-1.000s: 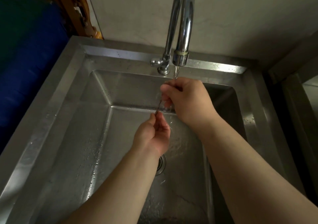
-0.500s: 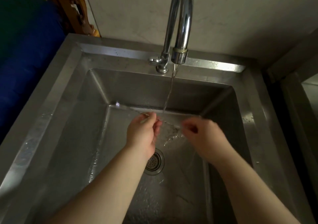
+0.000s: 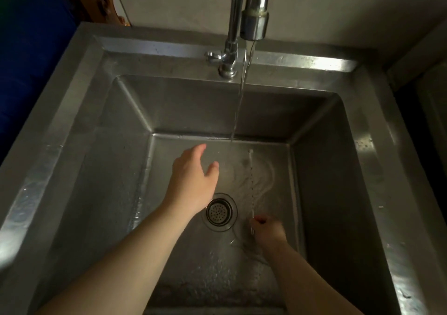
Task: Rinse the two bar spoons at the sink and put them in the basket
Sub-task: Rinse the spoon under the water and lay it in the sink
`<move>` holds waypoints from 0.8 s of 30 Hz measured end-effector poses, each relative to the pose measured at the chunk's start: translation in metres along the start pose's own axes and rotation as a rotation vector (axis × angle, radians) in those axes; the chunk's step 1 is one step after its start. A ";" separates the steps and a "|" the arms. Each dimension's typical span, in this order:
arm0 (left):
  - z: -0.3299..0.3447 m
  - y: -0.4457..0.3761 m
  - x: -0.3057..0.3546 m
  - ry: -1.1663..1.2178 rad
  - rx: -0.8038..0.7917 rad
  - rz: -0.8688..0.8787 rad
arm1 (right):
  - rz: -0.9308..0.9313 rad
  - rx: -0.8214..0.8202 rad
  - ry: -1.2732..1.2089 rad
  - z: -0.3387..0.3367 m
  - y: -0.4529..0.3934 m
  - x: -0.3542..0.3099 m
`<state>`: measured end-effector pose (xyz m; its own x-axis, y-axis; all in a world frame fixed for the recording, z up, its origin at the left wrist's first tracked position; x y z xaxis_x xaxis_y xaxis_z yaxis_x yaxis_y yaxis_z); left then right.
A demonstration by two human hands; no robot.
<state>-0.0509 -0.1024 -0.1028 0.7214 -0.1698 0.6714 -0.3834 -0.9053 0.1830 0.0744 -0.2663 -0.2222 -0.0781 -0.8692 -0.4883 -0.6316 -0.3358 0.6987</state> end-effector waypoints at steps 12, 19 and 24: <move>-0.028 0.021 -0.044 -0.541 -0.010 0.303 | 0.079 0.070 0.134 0.029 -0.030 0.040; -0.040 0.024 -0.048 -0.570 0.011 0.261 | 0.019 0.110 0.234 0.031 -0.032 0.043; -0.052 0.028 -0.049 -0.614 0.062 0.233 | 0.000 0.117 0.236 0.029 -0.027 0.040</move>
<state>-0.1268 -0.0988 -0.0928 0.8285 -0.5385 0.1534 -0.5485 -0.8357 0.0283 0.0656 -0.2812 -0.2758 0.0952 -0.9344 -0.3434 -0.7179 -0.3034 0.6266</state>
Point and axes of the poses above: each hand's wrist, its own y-axis away from the middle knuckle, its own z-axis out of the palm, x = y × z, the point moved 1 cm from there along -y, towards the middle knuckle, and after that the axes turned 1 degree about x, right-handed, at the moved point
